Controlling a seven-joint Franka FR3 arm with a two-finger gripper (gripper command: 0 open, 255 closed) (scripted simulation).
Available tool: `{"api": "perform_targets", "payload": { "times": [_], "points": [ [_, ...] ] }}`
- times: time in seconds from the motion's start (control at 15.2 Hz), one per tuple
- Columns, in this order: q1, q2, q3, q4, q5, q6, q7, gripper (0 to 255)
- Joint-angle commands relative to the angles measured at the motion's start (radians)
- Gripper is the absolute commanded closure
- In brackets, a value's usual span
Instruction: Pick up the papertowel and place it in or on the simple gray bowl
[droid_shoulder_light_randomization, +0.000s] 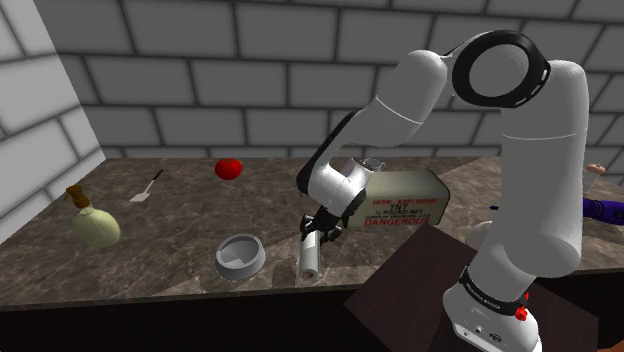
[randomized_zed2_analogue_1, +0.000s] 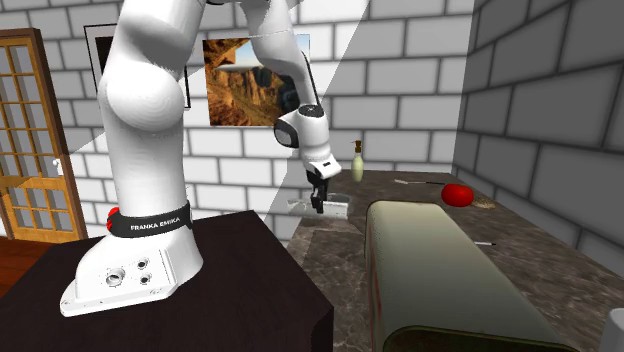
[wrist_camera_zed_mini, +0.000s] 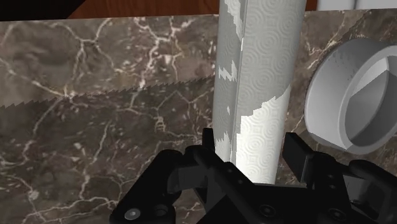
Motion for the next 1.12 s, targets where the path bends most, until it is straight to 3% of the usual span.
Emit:
{"api": "perform_targets", "payload": {
  "times": [0.0, 0.66, 1.06],
  "points": [
    [-0.001, -0.034, 0.002, -0.027, -0.090, -0.004, 0.096, 255],
    [0.071, -0.214, -0.091, -0.148, -0.493, -0.070, 0.512, 255],
    [0.194, -0.099, -0.193, 0.029, -0.802, -0.105, 0.849, 255]
  ]
}}
